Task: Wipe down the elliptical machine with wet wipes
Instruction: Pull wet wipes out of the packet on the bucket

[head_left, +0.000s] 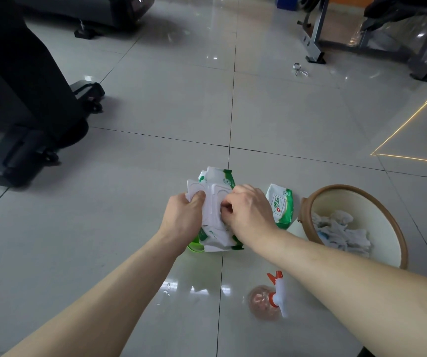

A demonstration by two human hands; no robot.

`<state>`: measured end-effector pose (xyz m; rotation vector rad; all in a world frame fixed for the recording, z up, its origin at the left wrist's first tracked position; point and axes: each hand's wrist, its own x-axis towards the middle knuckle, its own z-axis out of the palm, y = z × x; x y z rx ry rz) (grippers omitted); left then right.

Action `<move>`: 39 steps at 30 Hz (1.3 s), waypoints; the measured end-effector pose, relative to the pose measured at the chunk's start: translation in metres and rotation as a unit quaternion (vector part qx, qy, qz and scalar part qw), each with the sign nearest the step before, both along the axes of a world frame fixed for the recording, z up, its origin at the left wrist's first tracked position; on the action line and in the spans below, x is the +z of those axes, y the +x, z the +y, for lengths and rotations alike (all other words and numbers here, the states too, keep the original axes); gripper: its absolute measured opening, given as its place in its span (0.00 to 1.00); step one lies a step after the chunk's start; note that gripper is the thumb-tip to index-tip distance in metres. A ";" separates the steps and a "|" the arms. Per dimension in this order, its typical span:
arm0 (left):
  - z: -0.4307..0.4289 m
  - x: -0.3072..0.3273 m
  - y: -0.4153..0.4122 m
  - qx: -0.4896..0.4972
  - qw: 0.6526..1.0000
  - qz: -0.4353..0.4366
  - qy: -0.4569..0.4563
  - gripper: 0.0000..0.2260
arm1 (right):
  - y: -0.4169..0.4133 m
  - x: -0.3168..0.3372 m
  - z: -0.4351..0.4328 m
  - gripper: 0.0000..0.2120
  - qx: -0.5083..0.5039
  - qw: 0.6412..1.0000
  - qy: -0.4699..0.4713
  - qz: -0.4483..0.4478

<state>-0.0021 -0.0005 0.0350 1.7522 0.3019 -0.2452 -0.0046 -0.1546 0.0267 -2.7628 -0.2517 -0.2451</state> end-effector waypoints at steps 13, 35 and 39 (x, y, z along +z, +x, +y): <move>-0.002 0.005 0.001 -0.020 1.000 -0.010 -0.011 0.12 | 0.006 0.013 -0.005 0.08 -0.021 0.998 0.045 0.033; -0.005 0.011 0.000 0.002 0.997 -0.076 0.028 0.16 | 0.005 0.021 -0.004 0.04 -0.134 0.974 0.130 0.129; -0.004 0.009 0.001 -0.004 0.996 -0.079 0.046 0.16 | 0.005 0.023 -0.002 0.06 -0.135 0.969 0.154 0.138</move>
